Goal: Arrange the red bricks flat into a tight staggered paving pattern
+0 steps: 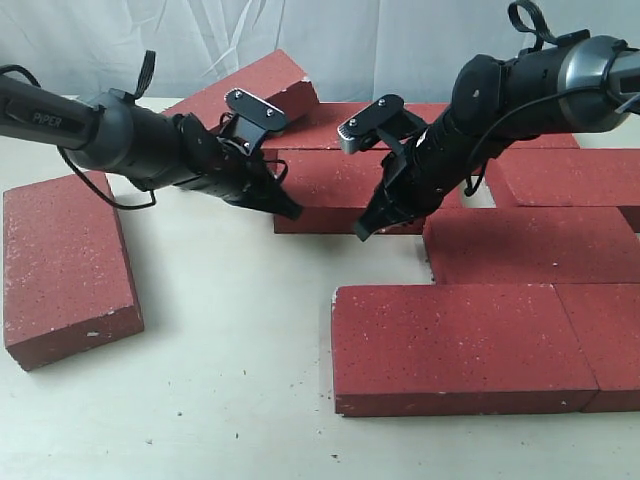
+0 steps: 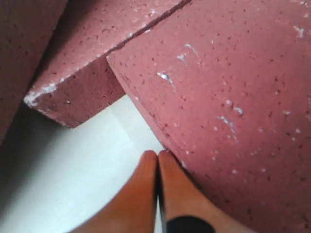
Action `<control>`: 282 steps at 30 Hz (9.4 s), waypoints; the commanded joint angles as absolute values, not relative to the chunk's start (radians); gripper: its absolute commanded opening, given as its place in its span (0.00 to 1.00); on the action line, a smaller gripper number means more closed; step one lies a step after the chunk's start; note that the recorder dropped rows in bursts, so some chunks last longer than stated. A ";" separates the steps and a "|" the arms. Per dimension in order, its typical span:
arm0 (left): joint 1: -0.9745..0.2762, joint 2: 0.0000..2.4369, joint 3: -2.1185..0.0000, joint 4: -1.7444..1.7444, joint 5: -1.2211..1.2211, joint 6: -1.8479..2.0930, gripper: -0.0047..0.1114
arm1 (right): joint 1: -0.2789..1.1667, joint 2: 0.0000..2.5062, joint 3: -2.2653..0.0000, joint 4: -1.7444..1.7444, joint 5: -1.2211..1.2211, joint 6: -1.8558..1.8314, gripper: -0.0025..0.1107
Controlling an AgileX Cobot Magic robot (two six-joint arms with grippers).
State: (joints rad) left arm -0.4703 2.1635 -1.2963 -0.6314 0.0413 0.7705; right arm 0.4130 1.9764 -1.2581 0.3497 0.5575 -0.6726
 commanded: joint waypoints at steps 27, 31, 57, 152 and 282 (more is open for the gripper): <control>-0.442 2.187 -1.345 -0.581 0.206 0.765 0.04 | 0.396 1.828 -1.247 0.272 0.610 -0.649 0.02; -0.448 2.203 -1.372 -0.592 0.211 0.765 0.04 | 0.304 1.744 -1.175 0.283 0.532 -0.641 0.02; -0.567 2.282 -1.507 -0.664 0.223 0.763 0.04 | 0.141 1.634 -1.067 0.349 0.411 -0.616 0.02; 0.144 2.128 -1.413 -0.017 0.913 0.249 0.04 | 0.845 1.948 -1.303 0.502 0.693 -1.083 0.02; 0.019 1.915 -1.007 -0.654 0.512 0.731 0.04 | 0.551 2.139 -1.463 0.158 0.604 -0.423 0.02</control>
State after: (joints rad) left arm 0.0302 1.9167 -1.0037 -0.6392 0.4937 0.7179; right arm 0.5529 2.1397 -1.4665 0.1346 0.6039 -0.4082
